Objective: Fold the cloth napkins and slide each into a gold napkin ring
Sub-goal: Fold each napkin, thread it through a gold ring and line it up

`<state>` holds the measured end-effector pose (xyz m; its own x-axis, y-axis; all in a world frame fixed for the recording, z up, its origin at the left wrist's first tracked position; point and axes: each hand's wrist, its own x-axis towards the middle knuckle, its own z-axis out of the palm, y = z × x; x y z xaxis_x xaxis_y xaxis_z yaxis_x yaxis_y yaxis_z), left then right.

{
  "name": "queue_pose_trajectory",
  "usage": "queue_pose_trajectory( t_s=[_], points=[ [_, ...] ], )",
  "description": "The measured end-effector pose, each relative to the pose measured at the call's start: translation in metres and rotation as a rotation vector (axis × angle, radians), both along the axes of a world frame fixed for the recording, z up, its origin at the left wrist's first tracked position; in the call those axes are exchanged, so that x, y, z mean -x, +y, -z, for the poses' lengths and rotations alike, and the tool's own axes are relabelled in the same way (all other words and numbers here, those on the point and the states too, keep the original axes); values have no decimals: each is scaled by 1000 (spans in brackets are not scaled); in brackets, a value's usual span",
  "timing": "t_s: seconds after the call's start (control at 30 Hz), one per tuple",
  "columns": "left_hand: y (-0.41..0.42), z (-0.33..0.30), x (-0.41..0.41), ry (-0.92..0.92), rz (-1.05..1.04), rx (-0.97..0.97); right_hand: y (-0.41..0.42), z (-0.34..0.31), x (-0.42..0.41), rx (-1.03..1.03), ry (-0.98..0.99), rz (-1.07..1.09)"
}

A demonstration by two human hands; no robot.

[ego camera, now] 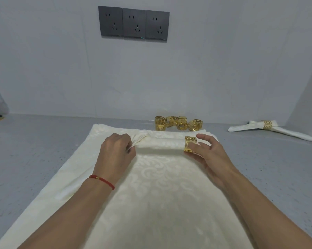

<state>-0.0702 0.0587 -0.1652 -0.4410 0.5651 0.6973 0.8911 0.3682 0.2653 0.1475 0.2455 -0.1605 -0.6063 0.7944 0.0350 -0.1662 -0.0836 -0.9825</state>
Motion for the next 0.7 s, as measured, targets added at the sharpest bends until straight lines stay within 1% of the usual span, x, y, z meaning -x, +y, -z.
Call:
queue_pose_trajectory(
  t_s=[0.13, 0.23, 0.33, 0.4, 0.47, 0.53, 0.6, 0.7],
  points=[
    [-1, 0, -1, 27, 64, 16, -9, -5, -6, -287, -155, -137],
    [-2, -1, -4, 44, 84, 29, -13, -12, -5, -566, -260, -94],
    [-2, -3, -6, 68, 97, 42, -16, -15, -4, -874, -474, -66],
    [-2, -3, -8, 91, 113, 67, -17, -15, -2, -1012, -554, -54],
    [-1, -1, -9, 92, 129, 84, -20, -15, 0, -1058, -543, -43],
    [0, -1, -13, 81, 135, 84, -26, -16, 3, -1057, -526, -44],
    [1, -3, -22, 101, 159, 86, -34, -15, 7, -1015, -510, -39],
    [3, -7, -40, 190, 257, 96, -45, -11, 16, -902, -432, 50]
  ],
)
